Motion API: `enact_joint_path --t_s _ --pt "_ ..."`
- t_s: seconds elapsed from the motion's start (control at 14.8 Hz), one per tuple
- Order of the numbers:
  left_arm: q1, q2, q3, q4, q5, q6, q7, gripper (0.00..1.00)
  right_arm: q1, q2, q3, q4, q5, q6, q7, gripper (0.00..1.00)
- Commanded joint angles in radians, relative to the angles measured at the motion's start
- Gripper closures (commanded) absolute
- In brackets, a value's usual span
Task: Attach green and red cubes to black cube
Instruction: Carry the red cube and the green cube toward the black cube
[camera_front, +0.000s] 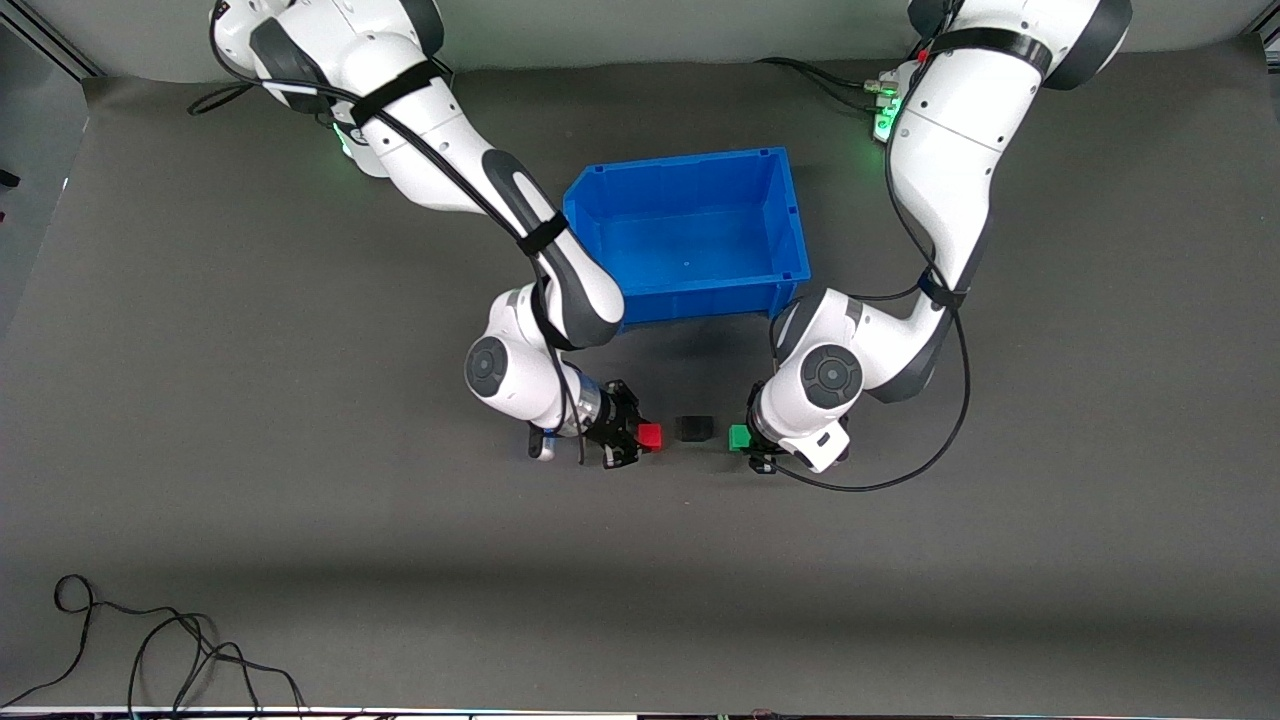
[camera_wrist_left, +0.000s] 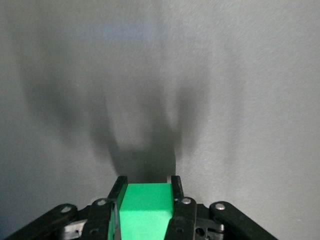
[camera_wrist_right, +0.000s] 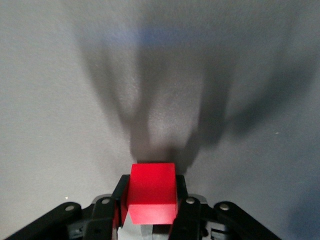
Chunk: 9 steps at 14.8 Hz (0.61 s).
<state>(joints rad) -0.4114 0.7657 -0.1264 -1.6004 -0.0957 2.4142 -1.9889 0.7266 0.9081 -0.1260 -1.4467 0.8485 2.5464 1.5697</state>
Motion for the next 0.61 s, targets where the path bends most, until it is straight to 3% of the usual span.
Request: enact_joint_path --t_s 0.0,0.41,0.54 --pt "-0.036 0.017 0.017 0.019 -0.013 0.005 -0.031 0.96 0.019 0.038 -0.003 0.060 0.020 0.025 0.042 0.67" --pt "-0.064 0.020 0.017 0.022 -0.013 0.026 -0.090 0.96 0.040 0.045 0.016 0.072 0.018 0.045 0.041 0.67" --pt "-0.063 0.021 0.017 0.022 -0.013 0.026 -0.090 0.90 0.040 0.045 0.016 0.074 0.018 0.045 0.041 0.61"
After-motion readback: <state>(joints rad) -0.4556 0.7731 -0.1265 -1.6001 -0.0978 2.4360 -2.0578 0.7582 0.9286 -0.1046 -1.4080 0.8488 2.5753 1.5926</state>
